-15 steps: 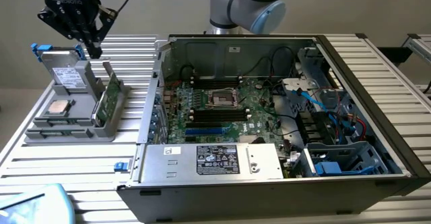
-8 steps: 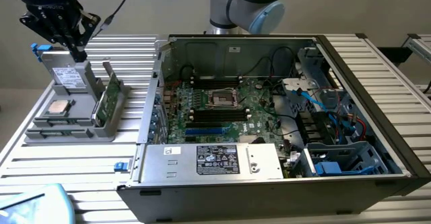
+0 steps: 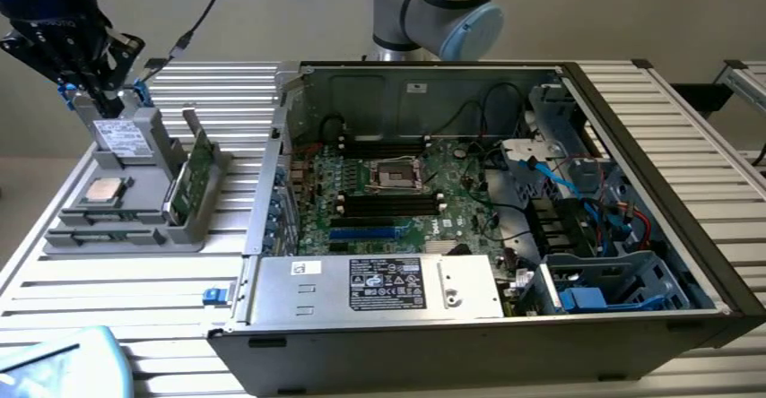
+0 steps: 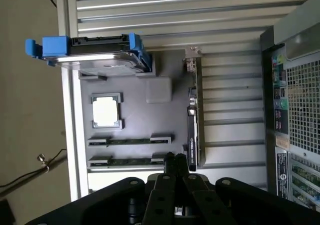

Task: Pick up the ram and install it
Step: 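Reach for the ram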

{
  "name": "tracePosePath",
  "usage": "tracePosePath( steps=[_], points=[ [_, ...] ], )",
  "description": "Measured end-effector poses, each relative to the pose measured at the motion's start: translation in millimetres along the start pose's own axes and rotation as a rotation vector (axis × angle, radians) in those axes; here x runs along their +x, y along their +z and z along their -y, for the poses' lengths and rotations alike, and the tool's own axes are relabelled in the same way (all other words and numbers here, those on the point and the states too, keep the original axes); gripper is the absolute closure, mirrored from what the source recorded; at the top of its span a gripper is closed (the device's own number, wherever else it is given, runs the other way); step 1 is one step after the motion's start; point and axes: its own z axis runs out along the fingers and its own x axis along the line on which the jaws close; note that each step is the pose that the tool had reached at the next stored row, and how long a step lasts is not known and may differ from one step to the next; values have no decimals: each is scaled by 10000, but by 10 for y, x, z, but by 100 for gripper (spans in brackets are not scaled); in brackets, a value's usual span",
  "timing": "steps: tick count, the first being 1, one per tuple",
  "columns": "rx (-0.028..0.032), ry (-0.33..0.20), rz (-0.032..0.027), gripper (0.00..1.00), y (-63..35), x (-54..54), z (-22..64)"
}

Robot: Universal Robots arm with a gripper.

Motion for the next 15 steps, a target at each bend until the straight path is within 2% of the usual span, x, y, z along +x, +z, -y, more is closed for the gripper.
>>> tracePosePath(
  steps=[4, 6, 11, 15],
  points=[
    [6, 6, -103, 89, 56, 179, 19],
    [13, 10, -188, 89, 82, 238, 43],
    [28, 22, -401, 89, 140, 321, 134],
    [39, 29, -561, 89, 180, 343, 238]
  ],
)
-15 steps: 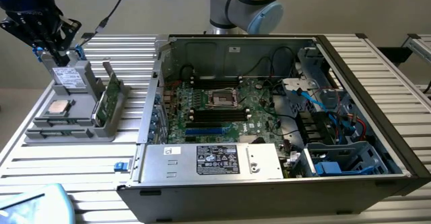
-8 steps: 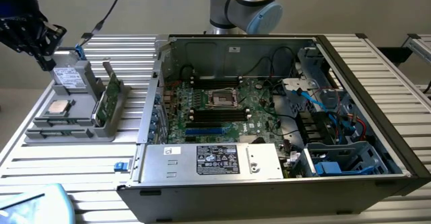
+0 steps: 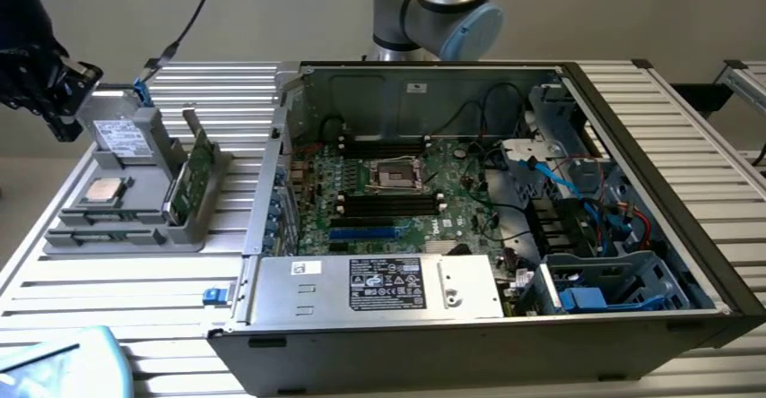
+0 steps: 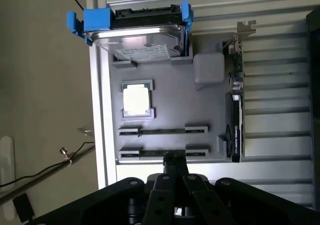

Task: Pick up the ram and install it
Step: 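Reach for the ram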

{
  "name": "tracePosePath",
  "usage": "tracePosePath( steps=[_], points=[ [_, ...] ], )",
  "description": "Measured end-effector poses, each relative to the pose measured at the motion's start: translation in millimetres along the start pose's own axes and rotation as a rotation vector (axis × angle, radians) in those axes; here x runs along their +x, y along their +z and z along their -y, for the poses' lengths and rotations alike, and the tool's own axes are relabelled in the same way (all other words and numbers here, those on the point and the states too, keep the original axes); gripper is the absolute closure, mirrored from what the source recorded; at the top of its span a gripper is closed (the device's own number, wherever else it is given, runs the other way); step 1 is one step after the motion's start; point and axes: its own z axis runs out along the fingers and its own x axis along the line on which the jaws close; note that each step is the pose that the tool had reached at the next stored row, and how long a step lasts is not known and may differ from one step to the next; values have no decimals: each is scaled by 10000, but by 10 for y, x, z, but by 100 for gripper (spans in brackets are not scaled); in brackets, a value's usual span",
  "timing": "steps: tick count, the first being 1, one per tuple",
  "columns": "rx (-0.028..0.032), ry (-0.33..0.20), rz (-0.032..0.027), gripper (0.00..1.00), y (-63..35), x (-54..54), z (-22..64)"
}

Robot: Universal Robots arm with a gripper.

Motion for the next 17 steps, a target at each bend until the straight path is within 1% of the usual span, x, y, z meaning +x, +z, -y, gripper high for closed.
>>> tracePosePath(
  steps=[2, 4, 10, 14, 15, 17],
  points=[
    [4, 1, -51, 89, 15, -5, 51],
    [5, 0, -67, 89, 37, -9, 67],
    [18, -106, -76, 89, 129, -19, 72],
    [34, -252, -83, 89, 165, -22, 72],
    [37, -281, -79, 89, 176, -20, 71],
    [41, -340, -50, 89, 205, -11, 64]
  ],
)
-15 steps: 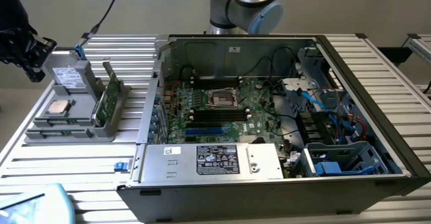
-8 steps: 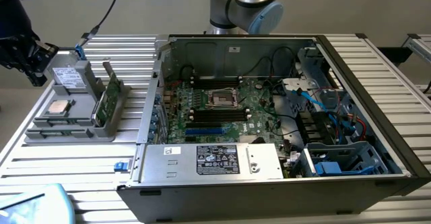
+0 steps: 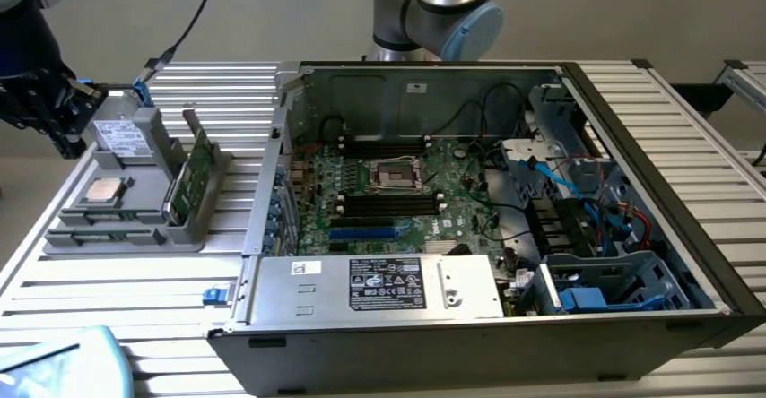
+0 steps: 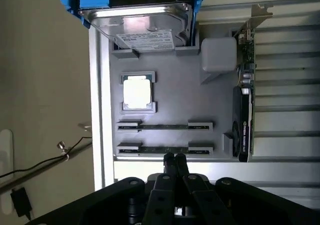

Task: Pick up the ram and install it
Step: 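Reach for the ram, then pick up the ram and move it above insertion slot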

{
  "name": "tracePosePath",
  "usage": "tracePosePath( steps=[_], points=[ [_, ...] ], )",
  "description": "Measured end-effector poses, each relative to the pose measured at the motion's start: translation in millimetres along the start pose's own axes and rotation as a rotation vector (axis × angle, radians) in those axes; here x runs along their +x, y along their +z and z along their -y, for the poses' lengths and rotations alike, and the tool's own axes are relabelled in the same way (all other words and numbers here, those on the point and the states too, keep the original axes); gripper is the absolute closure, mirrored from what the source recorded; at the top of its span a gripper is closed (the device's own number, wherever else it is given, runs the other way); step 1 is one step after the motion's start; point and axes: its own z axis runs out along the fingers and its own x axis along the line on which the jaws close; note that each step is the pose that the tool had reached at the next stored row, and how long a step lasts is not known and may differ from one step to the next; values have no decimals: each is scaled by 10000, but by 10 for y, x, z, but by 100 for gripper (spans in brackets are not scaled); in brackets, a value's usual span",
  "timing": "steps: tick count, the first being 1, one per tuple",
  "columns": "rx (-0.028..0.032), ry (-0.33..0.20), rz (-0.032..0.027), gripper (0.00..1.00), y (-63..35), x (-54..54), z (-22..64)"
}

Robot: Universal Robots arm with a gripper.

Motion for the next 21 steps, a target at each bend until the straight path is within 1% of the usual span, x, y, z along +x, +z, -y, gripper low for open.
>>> tracePosePath(
  steps=[3, 6, 7, 21],
  points=[
    [8, -83, 56, 89, 43, 21, -9],
    [12, -133, 127, 89, 84, 51, -14],
    [15, -156, 138, 89, 92, 58, -15],
    [18, -174, 138, 89, 93, 60, -15]
  ],
)
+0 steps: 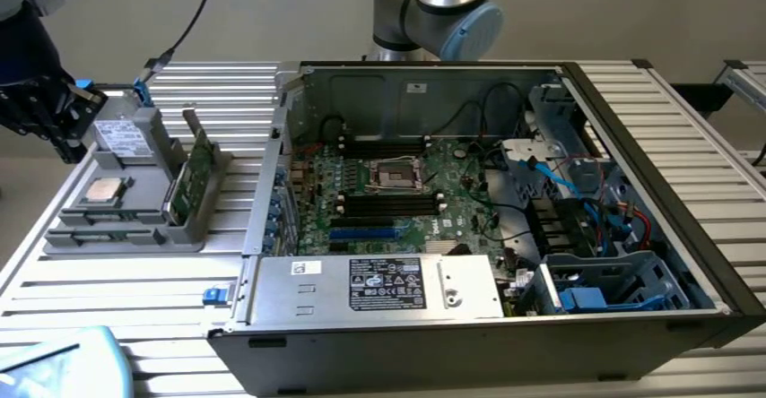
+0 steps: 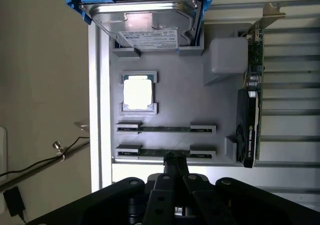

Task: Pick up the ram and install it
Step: 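Pick up the ram and move it above insertion slot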

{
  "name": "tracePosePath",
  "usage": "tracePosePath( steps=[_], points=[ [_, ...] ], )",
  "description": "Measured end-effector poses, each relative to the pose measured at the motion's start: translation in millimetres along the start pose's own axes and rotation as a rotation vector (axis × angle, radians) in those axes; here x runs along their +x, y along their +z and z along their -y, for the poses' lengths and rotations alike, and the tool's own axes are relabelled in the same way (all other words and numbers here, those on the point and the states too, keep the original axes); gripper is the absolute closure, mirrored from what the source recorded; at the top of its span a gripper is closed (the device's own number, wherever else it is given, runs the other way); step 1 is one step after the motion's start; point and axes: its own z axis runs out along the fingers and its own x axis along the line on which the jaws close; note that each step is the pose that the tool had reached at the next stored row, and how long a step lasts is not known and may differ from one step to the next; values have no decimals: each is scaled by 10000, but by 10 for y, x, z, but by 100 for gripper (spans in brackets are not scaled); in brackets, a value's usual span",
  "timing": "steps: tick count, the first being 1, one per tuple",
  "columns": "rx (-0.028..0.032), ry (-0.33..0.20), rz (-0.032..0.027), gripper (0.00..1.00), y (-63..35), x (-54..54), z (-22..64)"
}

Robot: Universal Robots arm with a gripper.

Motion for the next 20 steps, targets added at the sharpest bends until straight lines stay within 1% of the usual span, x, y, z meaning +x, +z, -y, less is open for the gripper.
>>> tracePosePath(
  steps=[2, 16, 20],
  points=[
    [11, -106, -3, 89, 12, -1, 1],
    [251, -2641, -118, 89, 179, -17, 9],
    [309, -3369, -149, 89, 191, -18, 9]
  ],
)
